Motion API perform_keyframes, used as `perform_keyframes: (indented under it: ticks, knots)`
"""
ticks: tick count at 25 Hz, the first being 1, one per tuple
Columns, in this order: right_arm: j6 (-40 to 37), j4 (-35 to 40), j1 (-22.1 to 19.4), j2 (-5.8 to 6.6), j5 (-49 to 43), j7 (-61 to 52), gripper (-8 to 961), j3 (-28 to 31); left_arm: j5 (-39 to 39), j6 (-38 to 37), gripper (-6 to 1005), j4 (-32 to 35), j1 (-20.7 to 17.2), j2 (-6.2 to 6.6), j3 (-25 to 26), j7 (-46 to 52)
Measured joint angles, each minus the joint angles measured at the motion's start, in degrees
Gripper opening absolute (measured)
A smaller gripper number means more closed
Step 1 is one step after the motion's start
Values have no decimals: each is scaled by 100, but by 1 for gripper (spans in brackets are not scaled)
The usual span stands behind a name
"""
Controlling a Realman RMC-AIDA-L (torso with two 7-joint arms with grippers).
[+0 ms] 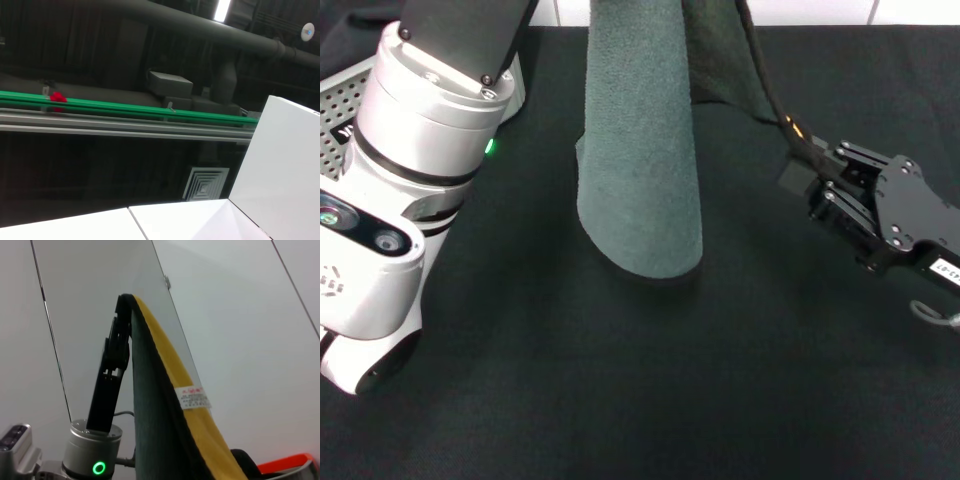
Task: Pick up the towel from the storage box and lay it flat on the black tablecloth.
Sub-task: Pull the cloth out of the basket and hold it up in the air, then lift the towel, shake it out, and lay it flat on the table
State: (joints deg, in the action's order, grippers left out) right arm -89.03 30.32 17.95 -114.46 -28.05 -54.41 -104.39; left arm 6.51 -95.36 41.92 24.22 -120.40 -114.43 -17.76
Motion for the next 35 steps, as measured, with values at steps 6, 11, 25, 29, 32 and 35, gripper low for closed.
perform_keyframes:
  ticks: [6, 11, 25, 29, 32, 35]
  knots:
    - [-179, 0, -103, 67, -9, 5, 252, 44, 5, 0, 5, 0, -6, -1, 0, 0]
    - [-271, 5, -169, 112, -9, 8, 246, 60, 51, 0, 5, -11, -5, -1, 0, 0]
    - [-586, -43, -231, 92, -17, 397, 227, 190, 52, 0, 4, -32, -18, -1, 0, 0]
    - [-591, -56, -230, 71, -15, 503, 74, 197, 52, 0, 4, -30, -24, -1, 0, 0]
    - [-591, -54, -230, 67, -4, 567, 26, 231, 52, 0, 4, -33, -32, -1, -1, 0]
    - [-591, -2, -209, 110, -49, 518, 10, 354, 50, 1, 4, -37, -104, 1, -39, 21]
